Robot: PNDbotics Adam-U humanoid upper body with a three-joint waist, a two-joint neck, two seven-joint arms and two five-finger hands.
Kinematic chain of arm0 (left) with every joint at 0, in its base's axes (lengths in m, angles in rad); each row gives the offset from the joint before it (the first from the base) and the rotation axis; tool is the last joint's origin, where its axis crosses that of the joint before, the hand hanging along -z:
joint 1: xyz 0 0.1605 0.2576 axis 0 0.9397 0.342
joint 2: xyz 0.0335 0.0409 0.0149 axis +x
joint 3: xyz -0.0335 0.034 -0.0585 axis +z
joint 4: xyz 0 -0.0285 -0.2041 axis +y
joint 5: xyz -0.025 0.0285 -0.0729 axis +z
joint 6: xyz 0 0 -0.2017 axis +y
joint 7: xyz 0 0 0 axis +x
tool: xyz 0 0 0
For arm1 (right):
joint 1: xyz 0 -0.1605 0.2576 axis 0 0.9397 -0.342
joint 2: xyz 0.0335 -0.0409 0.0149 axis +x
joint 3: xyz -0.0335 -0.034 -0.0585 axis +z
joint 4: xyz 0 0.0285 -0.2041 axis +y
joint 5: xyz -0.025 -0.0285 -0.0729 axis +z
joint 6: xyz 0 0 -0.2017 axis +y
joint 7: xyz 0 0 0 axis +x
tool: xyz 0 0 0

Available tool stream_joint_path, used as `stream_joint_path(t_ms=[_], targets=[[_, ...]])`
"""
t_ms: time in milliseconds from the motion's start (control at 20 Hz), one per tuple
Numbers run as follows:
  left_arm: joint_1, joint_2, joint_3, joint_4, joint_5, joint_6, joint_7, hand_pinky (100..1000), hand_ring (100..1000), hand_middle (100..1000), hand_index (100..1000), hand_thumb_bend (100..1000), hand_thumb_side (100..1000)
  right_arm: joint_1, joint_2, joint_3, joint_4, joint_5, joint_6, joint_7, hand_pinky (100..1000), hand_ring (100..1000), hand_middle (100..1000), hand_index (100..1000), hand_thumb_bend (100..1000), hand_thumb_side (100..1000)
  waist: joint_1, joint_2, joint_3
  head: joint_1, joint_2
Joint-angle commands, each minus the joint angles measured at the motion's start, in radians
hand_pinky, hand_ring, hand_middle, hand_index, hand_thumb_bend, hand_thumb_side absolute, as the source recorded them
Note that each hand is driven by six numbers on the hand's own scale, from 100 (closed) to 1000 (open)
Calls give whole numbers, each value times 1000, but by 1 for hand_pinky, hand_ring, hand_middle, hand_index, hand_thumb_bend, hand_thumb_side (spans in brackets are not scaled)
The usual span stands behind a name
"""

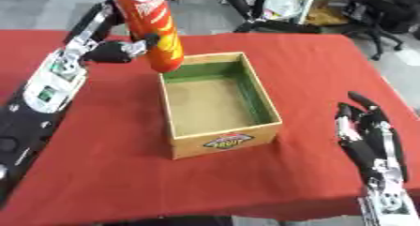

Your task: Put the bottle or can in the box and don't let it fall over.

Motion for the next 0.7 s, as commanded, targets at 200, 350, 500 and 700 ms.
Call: stream_joint_path(t_ms=[200,350,500,700], targets=[[-31,-6,-35,67,-97,-94,-147,896,729,693,886,448,731,-19,5,-12,-65,58,10,5,751,765,839,797,100,312,0,-4,-16,20,-3],[-28,-9,-31,78,-184,-122,-176,920,796,789,955,568,853,-19,7,-11,-63,53,9,4,758,765,838,797,100,310,1,-2,-15,15,-3],[-28,-11,-21,80,-219,-124,-164,922,821,831,979,598,912,-18,7,-10,-60,41,5,5,783,765,838,796,100,308,1,-3,-12,11,-3],[-27,-11,-18,80,-236,-109,-140,915,822,834,980,587,929,-17,6,-10,-58,33,3,5,794,767,839,797,100,308,1,-3,-11,12,-3]])
